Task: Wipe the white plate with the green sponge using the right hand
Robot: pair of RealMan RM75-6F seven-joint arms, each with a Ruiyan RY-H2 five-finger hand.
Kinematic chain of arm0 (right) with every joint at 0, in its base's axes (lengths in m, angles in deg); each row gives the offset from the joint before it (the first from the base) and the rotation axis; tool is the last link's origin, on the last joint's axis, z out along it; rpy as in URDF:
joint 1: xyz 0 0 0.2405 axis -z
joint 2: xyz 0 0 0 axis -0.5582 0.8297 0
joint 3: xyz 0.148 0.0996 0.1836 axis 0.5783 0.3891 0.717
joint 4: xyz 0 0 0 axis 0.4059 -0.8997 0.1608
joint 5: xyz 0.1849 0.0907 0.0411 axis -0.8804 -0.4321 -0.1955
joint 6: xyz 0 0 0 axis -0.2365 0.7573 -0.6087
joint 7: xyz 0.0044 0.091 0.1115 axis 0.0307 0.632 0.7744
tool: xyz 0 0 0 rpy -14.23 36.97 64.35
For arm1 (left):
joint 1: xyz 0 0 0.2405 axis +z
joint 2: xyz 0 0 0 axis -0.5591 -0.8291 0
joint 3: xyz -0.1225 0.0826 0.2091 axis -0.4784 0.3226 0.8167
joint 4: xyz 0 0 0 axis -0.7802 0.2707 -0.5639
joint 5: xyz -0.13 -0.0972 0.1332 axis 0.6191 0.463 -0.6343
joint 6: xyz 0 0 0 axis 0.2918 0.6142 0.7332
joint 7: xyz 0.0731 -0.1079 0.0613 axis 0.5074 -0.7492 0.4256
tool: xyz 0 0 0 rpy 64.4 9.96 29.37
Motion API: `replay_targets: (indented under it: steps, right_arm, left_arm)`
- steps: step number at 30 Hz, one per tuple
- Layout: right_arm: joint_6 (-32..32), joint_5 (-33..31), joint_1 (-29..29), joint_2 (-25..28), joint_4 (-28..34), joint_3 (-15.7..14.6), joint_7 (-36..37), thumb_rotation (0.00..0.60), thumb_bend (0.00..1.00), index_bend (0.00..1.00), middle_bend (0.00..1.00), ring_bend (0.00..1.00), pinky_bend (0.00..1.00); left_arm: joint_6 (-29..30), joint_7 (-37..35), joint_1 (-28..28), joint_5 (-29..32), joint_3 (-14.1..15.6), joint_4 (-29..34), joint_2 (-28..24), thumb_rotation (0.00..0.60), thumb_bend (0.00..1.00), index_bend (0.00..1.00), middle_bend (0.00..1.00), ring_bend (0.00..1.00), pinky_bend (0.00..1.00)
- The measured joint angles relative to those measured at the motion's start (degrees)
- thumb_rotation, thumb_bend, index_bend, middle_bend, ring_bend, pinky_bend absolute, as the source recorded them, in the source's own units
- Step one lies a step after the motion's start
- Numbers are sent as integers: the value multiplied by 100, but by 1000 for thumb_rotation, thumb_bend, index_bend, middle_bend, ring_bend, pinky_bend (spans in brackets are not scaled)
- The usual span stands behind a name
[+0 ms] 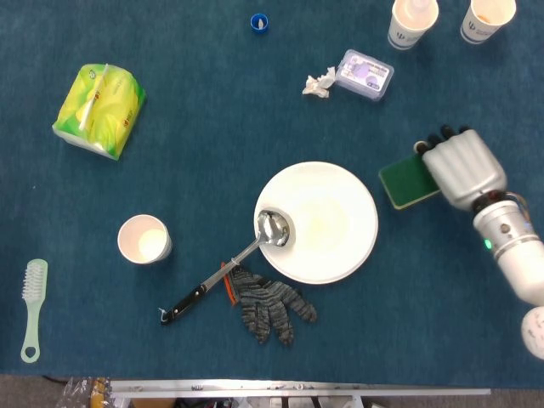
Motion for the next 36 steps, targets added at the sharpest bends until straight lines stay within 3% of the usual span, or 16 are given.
replay_targets:
  steps: [5,9,17,26,36]
  right_arm:
    - [-299,15,113,78,-112,17,271,600,170,10,124,67,364]
    - [-482,79,194,143,-160,48,483,600,93,0,67,28,350]
    - [-365,427,501,403,-89,190,1124,600,94,0,65,25,349]
    - [705,1233,1366,643,-44,223,1920,600,136,0,83,25,348]
    - [2245,2588,2706,987,-23,144,3037,600,136,0,113,25,348]
  left_arm:
    - [-18,75,-13,7,2,59,-3,600,388,280,237,158,193]
    - [-15,134,-13,27,-1,109,-33,600,387,280,237,158,193]
    - [-66,230,-49,95,-35,161,-96,600,388,281,237,158,193]
    - [72,600,-144,178,-261,-96,140,600,388,284,241,158,190]
    - [254,819,-270,23,-378,-44,275,600,388,284,241,158,167]
